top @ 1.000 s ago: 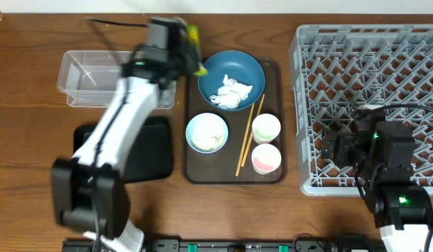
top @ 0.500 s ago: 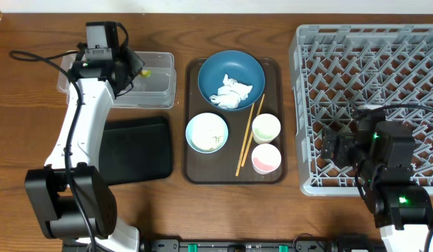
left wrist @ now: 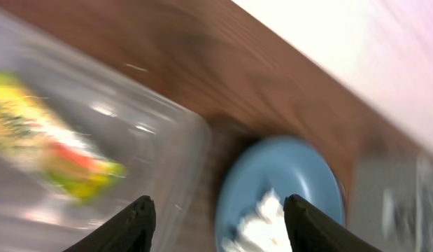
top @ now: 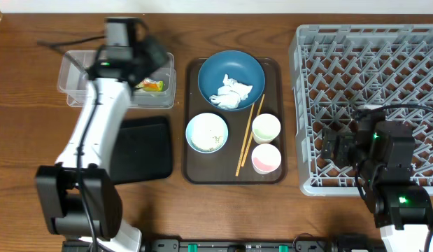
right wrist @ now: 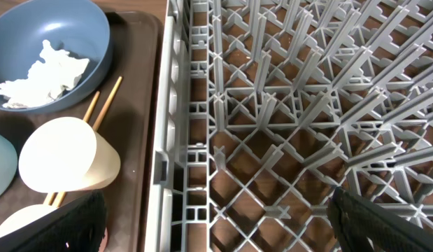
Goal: Sort waste into correct bins and load items into the dishwasher rack
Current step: 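Return the left gripper to the plate and grasp the white tissue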
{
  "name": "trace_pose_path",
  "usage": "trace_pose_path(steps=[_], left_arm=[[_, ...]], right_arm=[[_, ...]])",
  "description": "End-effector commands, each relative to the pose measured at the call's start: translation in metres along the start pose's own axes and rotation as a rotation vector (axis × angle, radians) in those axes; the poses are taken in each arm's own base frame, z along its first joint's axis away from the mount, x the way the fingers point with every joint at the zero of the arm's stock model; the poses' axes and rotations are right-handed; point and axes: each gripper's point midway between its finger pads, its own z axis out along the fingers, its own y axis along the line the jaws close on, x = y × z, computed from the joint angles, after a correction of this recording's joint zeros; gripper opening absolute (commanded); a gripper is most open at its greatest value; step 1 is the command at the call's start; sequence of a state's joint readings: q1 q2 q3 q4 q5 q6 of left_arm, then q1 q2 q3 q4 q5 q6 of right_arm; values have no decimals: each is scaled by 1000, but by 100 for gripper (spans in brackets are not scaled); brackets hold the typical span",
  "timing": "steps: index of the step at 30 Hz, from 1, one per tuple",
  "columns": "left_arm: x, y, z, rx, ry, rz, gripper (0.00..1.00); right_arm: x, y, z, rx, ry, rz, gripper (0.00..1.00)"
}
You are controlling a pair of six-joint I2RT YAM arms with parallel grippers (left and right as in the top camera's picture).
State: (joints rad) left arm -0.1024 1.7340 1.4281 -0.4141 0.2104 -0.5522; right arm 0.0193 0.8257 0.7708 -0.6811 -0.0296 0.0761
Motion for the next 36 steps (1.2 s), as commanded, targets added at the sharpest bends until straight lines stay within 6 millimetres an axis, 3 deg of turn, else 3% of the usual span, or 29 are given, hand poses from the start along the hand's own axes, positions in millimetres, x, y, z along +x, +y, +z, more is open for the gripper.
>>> trace_pose_path(steps=[1,5,10,17,22,23,24,27,29,32,36], left_arm=[[48,-41,15,93,100,341,64],[91,-71,32,150,160,552,64],[141,-85,58,187,239,764,70],[182,-58,101,94,341,804,77],[199,-41,118,65,397,800,77],[200,-39,120,63,402,800,75],[201,-38,121,61,404,800,66],[197,-41,121,65,385,799,30],[190,-47,119,73,366,798,15],[171,-60,108,92,315,793,9],[124,-68,79,76,199,703,7]], right_arm=[[-8,5,-5,-17,-21,3,99],[-8,5,-5,-17,-21,3,99],[-7,5,-5,-16,-16,4,99],[-6,5,-5,-16,-13,3,99],[-6,5,-5,-16,-13,3,99],[-6,5,-5,-16,-13,3,99],[-6,5,-5,-16,-13,3,99],[-6,5,-5,-16,-13,3,99],[-6,5,-5,-16,-13,3,99],[-6,5,-5,-16,-13,3,99],[-6,5,-5,-16,-13,3,99]])
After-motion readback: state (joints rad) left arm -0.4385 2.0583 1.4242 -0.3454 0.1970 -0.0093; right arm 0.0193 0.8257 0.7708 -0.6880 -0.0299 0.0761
